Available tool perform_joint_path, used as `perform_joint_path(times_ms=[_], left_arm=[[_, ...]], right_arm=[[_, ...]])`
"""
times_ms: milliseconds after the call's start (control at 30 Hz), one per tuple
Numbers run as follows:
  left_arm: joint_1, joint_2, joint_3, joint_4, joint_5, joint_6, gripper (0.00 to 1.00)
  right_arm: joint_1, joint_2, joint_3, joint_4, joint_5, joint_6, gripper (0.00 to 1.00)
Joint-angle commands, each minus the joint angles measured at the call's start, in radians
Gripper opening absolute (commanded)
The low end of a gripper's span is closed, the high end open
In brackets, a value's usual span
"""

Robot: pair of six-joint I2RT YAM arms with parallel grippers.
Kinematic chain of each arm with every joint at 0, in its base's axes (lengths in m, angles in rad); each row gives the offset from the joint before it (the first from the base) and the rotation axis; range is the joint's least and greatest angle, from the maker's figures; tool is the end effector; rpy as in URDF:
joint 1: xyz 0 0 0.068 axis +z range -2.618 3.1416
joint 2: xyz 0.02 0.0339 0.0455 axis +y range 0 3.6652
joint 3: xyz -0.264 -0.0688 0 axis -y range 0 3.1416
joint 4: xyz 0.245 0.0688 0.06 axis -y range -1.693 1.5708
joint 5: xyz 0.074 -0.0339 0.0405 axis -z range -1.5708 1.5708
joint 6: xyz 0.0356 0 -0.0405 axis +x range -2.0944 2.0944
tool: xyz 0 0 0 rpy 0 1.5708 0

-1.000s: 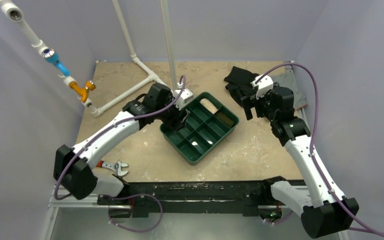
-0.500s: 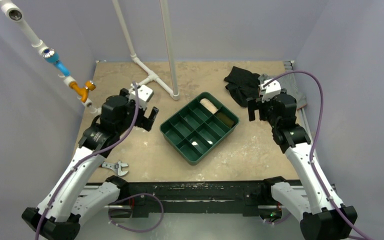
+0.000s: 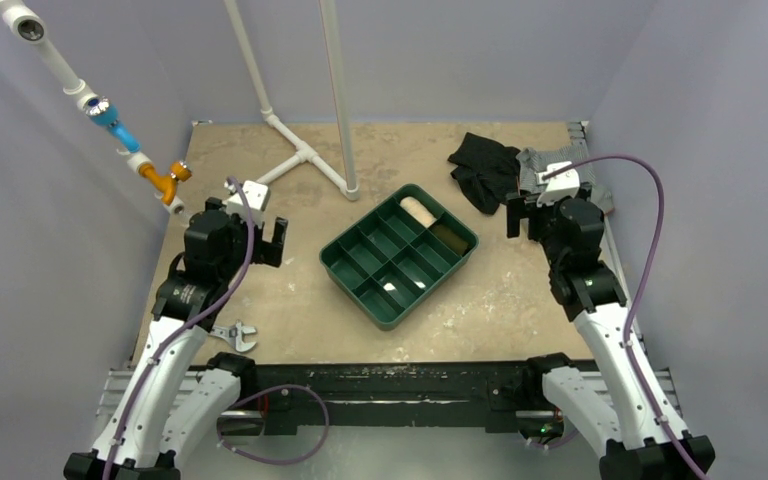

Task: Roll the underwear
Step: Reset both arms

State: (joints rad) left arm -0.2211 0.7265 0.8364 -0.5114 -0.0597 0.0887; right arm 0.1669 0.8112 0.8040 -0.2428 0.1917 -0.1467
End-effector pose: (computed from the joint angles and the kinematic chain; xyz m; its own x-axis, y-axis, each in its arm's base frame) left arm 0.1570 -0.0331 0.3326 -0.3651 0.1727 -0.9148 0.1985 0.9745 0.1048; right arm 0.1877 0.0247 0.3362 -0.2441 -0.1866 -0.9516 -0.0169 0.9820 -0.1883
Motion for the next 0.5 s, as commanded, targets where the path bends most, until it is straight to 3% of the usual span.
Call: perform_joint_path(times_ms=[0,233,467], left_arm=[[0.018,-0.033,-0.047,0.092,0.025,-0.016,1.00],[0.028,-0.050,-0.090,0.126,0.014,0.002,1.00],[0.032,-0.040,-0.093,0.128,0.007,0.003,1.00]], right_arm=[[-0.004,-0.047,-0.005,0.029,0.022,-0.017,0.99],[-0.004,-0.120,-0.076,0.066,0.060,-0.102,0.99],[-0.005,-0.058,-0.075,0.060,0.078,-0.126,0.99]])
